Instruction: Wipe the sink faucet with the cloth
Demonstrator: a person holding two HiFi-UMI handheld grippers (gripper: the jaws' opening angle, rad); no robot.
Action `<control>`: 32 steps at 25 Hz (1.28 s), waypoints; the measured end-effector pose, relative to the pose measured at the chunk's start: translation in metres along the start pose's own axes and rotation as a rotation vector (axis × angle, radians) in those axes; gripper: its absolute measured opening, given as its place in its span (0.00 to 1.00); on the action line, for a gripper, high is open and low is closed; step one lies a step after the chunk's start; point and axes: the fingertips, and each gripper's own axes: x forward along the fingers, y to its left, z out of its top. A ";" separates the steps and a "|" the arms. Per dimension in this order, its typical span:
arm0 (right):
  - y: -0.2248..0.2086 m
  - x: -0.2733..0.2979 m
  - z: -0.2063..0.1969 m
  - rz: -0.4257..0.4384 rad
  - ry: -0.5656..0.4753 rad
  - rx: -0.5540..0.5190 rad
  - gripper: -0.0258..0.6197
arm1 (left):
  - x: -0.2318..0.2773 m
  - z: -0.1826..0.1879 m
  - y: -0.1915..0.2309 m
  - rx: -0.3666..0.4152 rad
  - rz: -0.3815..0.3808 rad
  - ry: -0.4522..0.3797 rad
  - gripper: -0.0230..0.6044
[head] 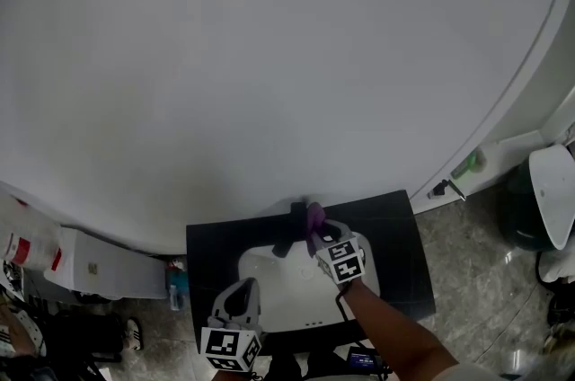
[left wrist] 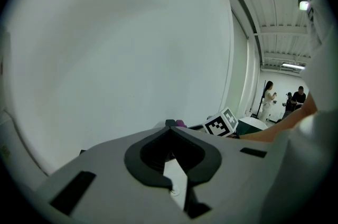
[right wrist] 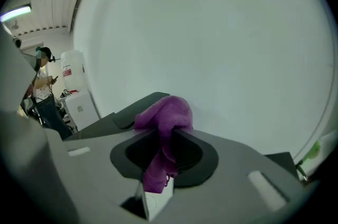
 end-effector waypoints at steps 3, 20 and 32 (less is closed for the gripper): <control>0.002 0.025 -0.017 0.008 0.053 0.016 0.15 | -0.001 0.002 0.001 -0.001 0.009 -0.005 0.04; 0.080 -0.005 -0.017 0.048 0.107 -0.022 0.15 | -0.043 0.019 0.012 0.018 -0.002 -0.046 0.04; 0.138 -0.034 0.042 0.095 -0.004 -0.117 0.15 | -0.066 0.030 0.033 0.016 -0.016 -0.075 0.04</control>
